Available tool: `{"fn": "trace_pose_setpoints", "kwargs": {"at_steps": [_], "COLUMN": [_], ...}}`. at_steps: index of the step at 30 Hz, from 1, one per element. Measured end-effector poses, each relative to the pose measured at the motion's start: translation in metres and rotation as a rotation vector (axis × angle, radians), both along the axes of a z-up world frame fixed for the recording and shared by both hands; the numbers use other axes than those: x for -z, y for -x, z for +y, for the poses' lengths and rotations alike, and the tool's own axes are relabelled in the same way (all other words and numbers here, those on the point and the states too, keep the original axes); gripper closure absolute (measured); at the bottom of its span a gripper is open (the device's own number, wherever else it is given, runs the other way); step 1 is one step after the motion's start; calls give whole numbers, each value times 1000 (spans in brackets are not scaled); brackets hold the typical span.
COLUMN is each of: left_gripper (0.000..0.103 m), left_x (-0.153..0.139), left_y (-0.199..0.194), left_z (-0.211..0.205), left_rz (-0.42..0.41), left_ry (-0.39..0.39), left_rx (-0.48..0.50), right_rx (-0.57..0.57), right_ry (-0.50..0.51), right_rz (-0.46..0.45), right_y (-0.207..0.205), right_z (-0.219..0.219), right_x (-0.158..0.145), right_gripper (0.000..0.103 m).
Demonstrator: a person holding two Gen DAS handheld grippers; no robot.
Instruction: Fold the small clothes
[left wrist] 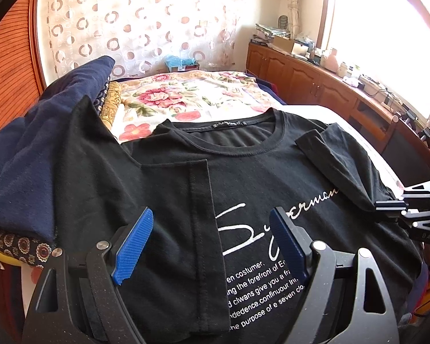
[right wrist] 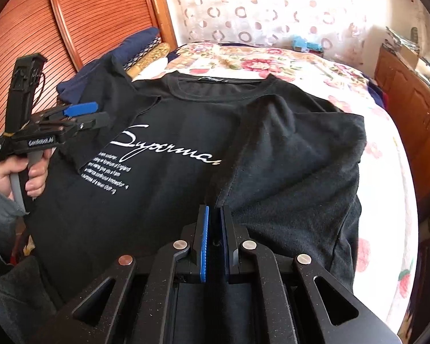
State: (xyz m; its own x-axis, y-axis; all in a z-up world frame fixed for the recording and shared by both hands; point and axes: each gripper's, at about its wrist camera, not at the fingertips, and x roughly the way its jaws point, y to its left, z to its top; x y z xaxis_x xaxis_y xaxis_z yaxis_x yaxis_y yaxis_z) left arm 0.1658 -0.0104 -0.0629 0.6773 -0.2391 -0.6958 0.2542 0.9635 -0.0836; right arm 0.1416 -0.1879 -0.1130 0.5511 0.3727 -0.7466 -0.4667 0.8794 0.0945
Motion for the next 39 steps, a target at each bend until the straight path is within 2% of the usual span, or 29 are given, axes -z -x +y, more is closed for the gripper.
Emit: {"fn": "trace_pose_setpoints", "kwargs": {"at_steps": [2, 5, 7, 12, 18, 23, 28, 34, 39], "left_gripper": [19, 19, 19, 19, 32, 43, 62, 64, 64], "left_x": [-2, -9, -15, -35, -47, -45, -42, -35, -34], "left_y": [-1, -4, -7, -17, -32, -44, -57, -73, -76], "left_z": [2, 9, 16, 44, 73, 88, 87, 81, 79], "left_rz": [-5, -20, -33, -77, -92, -64, -43, -11, -2], "left_ry": [-1, -6, -15, -35, -59, -44, -30, -50, -60], "left_rx": [-1, -15, -32, -91, -153, -168, -138, -139, -129], "right_rx": [-1, 8, 27, 87, 208, 285, 301, 316, 315], "right_ry": [26, 0, 20, 49, 97, 102, 99, 89, 78], "right_rz": [1, 3, -27, -107, -153, -109, -65, -41, -75], "right_y": [-1, -5, -11, -36, -80, -114, -134, -151, -147], "right_z": [0, -6, -9, -28, -61, -87, -90, -86, -87], "right_x": [1, -5, -12, -27, -29, -15, -4, -5, 0], "right_gripper": [95, 79, 66, 56, 54, 54, 54, 54, 49]}}
